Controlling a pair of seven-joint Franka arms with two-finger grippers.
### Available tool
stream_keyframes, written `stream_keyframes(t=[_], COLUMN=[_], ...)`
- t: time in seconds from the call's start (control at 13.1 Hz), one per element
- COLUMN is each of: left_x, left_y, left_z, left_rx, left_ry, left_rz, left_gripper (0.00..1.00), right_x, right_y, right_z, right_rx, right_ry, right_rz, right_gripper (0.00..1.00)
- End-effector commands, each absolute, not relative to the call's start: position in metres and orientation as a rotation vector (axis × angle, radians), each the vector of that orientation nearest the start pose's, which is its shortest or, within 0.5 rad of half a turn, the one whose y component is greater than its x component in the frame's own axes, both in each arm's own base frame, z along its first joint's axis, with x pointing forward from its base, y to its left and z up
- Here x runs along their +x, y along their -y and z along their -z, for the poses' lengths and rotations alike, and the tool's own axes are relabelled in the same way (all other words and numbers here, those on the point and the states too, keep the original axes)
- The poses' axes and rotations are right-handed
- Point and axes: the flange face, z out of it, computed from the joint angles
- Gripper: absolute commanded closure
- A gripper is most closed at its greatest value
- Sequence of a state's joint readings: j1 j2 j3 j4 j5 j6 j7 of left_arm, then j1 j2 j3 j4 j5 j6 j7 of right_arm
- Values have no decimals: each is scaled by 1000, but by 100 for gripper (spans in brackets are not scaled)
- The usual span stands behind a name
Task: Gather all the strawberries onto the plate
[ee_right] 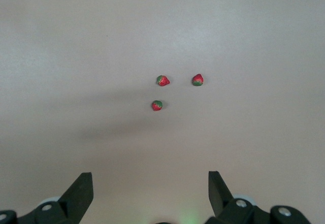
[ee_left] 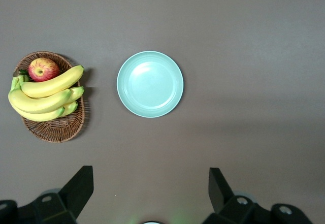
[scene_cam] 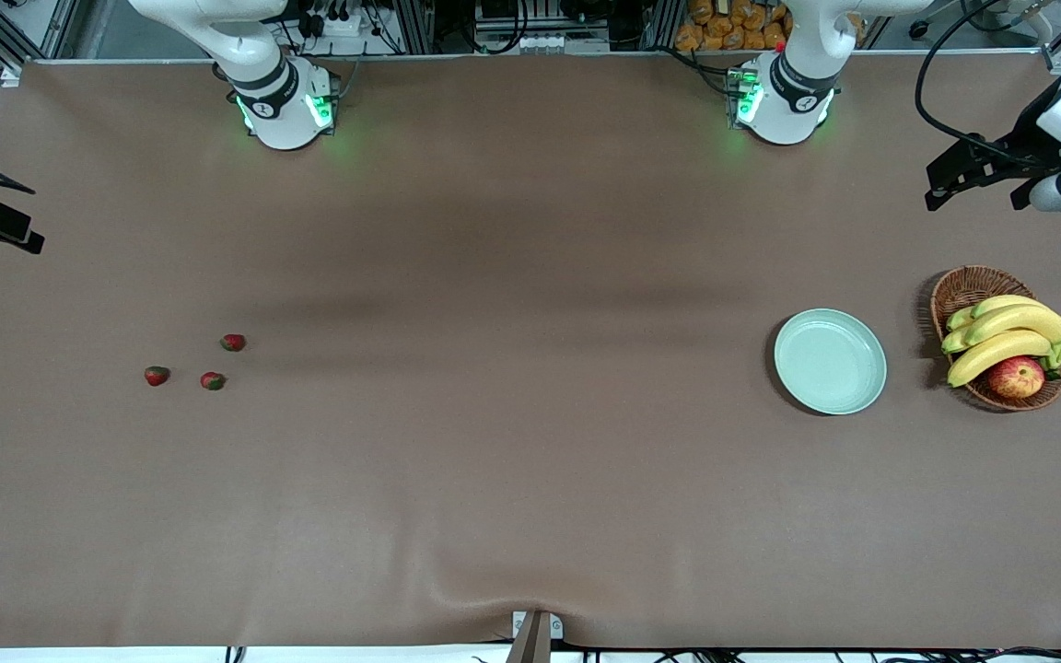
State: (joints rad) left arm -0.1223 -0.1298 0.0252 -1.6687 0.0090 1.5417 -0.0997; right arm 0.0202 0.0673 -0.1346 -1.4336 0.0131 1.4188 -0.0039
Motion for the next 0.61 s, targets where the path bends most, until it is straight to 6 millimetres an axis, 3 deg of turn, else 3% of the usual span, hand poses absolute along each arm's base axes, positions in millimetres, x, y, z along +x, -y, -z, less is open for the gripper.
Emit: stream_keyframes(t=[0.0, 0.38, 0.53], left_x=[503, 504, 500], left_y=[42, 41, 43], left_z=[-655, -648, -646], left_rx=[-3124, -3118, -3114], left_ry=[1, 21, 21], left_rz=[14, -30, -80], left_gripper=[0, 0, 0], right_x=[556, 556, 565], right_y=[59, 57, 51], right_z=[-644, -641, -620], right_rx=[-3135, -3134, -3133], right_ry=[-173, -180, -163], right_rz=[-127, -144, -206], right_gripper=[0, 0, 0])
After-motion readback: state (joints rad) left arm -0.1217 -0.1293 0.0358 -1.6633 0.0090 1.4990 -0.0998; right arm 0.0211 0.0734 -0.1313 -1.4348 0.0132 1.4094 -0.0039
